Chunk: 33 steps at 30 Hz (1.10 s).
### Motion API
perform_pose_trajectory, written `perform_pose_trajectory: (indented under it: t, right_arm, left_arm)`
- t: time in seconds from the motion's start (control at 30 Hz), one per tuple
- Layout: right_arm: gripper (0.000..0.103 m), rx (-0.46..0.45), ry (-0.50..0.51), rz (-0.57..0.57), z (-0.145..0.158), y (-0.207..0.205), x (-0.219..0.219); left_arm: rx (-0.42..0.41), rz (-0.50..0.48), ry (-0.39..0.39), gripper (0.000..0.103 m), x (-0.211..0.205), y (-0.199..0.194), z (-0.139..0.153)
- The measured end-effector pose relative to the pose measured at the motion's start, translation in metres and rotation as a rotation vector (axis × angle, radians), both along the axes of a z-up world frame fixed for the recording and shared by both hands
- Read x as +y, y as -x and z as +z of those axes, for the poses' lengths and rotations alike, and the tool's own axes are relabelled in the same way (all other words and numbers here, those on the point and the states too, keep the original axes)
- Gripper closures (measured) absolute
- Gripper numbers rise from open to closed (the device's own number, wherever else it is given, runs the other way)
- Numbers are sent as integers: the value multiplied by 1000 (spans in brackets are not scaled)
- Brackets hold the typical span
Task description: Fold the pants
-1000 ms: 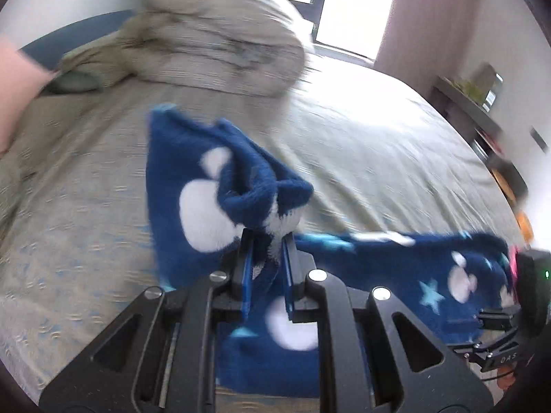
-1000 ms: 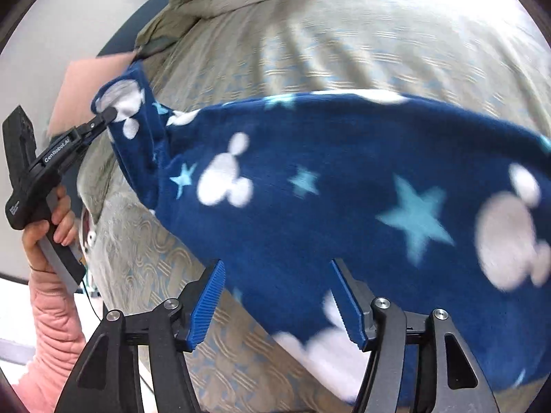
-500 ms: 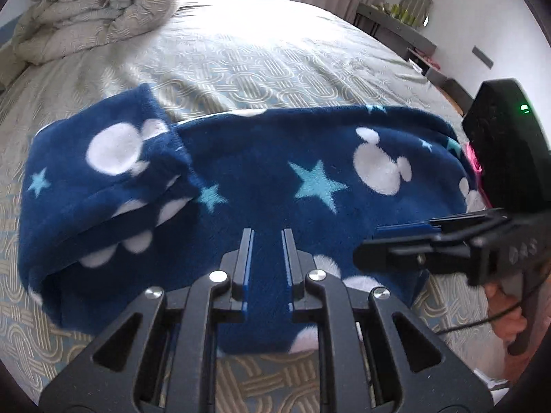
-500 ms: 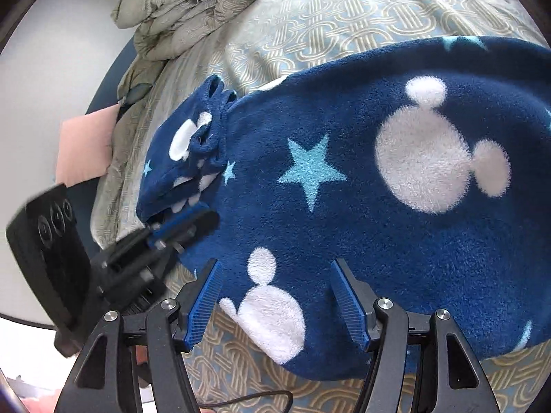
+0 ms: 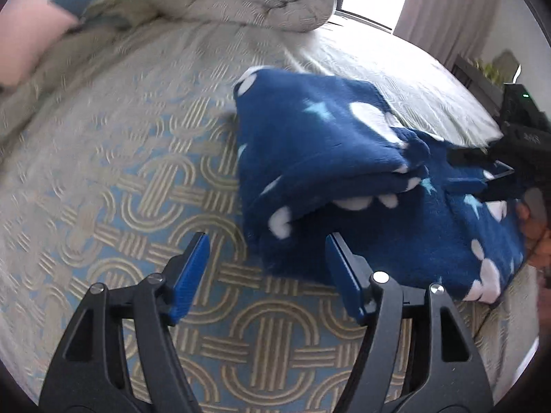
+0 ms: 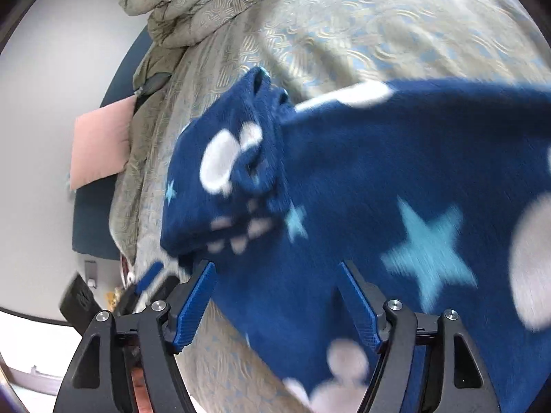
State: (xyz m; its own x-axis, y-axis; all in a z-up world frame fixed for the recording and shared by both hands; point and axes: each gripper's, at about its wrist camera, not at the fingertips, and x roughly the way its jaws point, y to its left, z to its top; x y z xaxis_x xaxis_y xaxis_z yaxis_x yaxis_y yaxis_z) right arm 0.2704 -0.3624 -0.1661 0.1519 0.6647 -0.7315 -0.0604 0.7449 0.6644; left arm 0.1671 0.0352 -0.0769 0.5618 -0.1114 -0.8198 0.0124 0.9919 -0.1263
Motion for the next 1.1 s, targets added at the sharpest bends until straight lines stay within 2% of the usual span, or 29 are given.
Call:
perform_pose_trajectory:
  t: [0.07, 0.23, 0.47, 0.5, 0.53, 0.57, 0.63, 0.73, 0.9, 0.97, 1.03, 1.1]
  right_arm:
    - [28, -3, -2, -1, -2, -15, 9]
    - [24, 39, -23, 3, -14, -50, 28]
    - [20, 21, 53, 35, -16, -67, 60]
    - [38, 5, 61, 45, -13, -67, 65]
    - [80, -11, 90, 72, -9, -66, 72]
    - [84, -6, 107, 81, -7, -64, 76]
    - [87, -26, 114, 52, 4, -57, 77]
    - [88, -102, 103, 26, 39, -36, 70]
    - [88, -236, 120, -20, 91, 5, 41]
    - [88, -265, 139, -30, 100, 21, 26]
    - [88, -278, 188, -52, 98, 33, 15]
    - [88, -264, 226, -75, 88, 42, 2]
  left_arm:
    - [15, 10, 28, 33, 4, -4, -7]
    - [12, -24, 34, 33, -3, -15, -13]
    - [-6, -8, 69, 33, -3, -28, -17]
    - [-4, -2, 77, 33, -2, -29, -18]
    - [-3, 4, 84, 34, 0, -31, -19]
    - [-3, 13, 89, 37, 2, -30, -19]
    - [-8, 23, 79, 40, 3, -30, -17]
    - [-21, 27, 68, 40, 4, -27, -12]
    - [-66, -34, 59, 42, -11, -12, -1]
    - [-72, -91, 33, 67, -23, -7, 1]
    - [-61, -127, 31, 70, -32, -4, -1]
    - [-72, -155, -3, 70, -43, 2, -1]
